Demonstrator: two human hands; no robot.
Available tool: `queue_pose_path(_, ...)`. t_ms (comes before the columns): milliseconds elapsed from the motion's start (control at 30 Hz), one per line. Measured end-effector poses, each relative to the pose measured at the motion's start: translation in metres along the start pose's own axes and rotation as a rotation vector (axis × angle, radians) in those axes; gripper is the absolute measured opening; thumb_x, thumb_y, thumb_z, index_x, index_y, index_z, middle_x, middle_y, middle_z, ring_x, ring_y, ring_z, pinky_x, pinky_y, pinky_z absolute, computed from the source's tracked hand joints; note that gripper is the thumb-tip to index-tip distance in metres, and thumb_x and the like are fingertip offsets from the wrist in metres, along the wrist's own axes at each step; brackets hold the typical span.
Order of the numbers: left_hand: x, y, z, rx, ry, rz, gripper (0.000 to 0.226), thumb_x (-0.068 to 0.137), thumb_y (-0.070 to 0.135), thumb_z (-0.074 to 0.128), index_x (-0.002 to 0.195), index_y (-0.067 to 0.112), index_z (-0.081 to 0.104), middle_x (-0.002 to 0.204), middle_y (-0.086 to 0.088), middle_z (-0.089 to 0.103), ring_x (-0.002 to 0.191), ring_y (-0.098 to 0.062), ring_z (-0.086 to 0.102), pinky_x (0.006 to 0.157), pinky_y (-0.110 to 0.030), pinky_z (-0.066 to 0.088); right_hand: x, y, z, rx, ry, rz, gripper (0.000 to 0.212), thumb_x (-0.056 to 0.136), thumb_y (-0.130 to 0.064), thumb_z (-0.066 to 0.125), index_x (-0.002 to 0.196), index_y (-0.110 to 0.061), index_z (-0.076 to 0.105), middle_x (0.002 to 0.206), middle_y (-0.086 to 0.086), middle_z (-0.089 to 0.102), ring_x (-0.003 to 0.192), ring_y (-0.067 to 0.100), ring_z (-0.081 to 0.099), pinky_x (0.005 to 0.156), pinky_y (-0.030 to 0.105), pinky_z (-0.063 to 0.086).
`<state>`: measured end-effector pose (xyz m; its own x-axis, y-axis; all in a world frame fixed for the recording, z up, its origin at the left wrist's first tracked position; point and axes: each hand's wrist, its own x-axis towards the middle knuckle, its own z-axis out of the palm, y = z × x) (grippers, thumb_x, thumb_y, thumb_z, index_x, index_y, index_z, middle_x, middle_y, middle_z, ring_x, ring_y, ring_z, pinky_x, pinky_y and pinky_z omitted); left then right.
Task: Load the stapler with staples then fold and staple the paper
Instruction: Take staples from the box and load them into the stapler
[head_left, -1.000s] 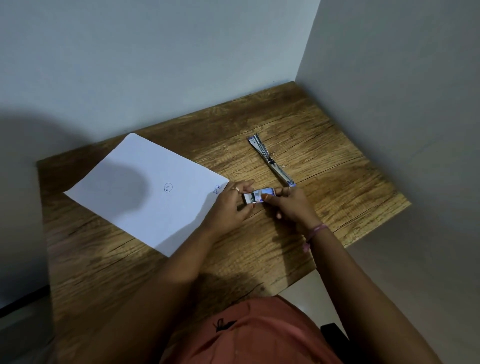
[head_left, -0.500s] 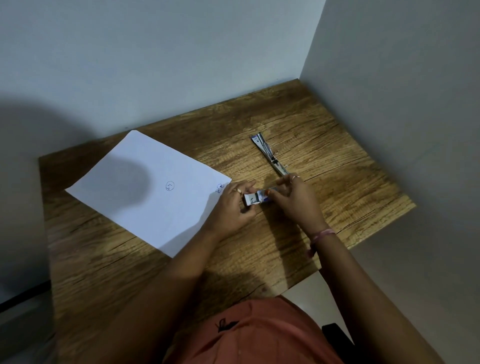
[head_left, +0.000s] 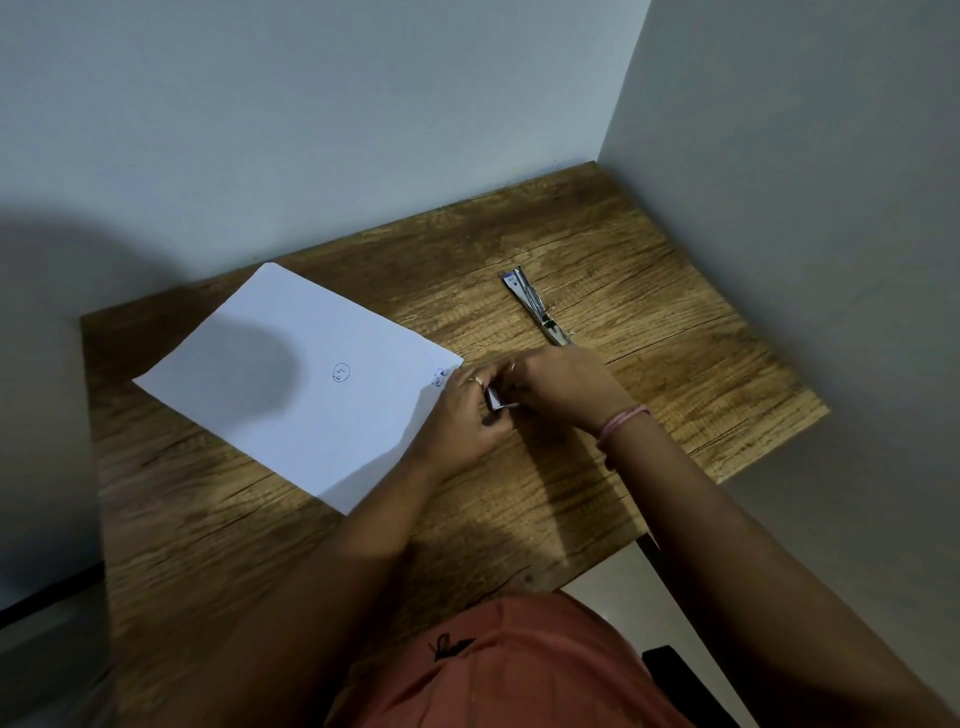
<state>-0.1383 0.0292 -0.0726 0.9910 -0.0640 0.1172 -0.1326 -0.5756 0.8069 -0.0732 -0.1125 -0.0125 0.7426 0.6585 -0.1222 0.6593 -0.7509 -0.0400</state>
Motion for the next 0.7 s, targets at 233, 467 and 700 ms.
queue_pose_path(233,0.001,0.001,-0.001,0.001,0.008,0.002,0.06,0.08,0.015,0.066,0.137,0.016,0.048,0.137,-0.002,0.053,0.127,-0.011,0.041,0.107,-0.025,0.033,0.002,0.0,0.001,0.096,-0.01,0.012,0.023,0.09,-0.035,0.054,0.102,-0.019,0.066,0.096,0.004,0.068,0.085,0.021,0.064,0.061,0.029,0.038)
queue_pose_path(467,0.001,0.005,-0.001,0.017,0.027,-0.048,0.054,0.083,0.015,0.067,0.134,0.012,0.05,0.129,-0.007,0.057,0.122,-0.017,0.049,0.101,-0.017,0.031,-0.038,0.032,-0.007,0.641,0.021,0.242,0.01,0.083,-0.026,0.07,0.087,-0.017,0.07,0.073,-0.009,0.063,0.061,-0.002,0.056,0.053,0.009,0.039)
queue_pose_path(700,0.001,0.008,-0.001,0.001,0.03,-0.043,0.05,0.084,0.016,0.069,0.131,0.01,0.052,0.13,-0.008,0.058,0.122,-0.019,0.052,0.106,-0.039,0.041,-0.066,0.044,0.012,0.748,-0.208,0.303,0.007,0.085,-0.017,0.069,0.08,-0.02,0.072,0.065,0.0,0.071,0.047,0.004,0.063,0.049,0.017,0.049)
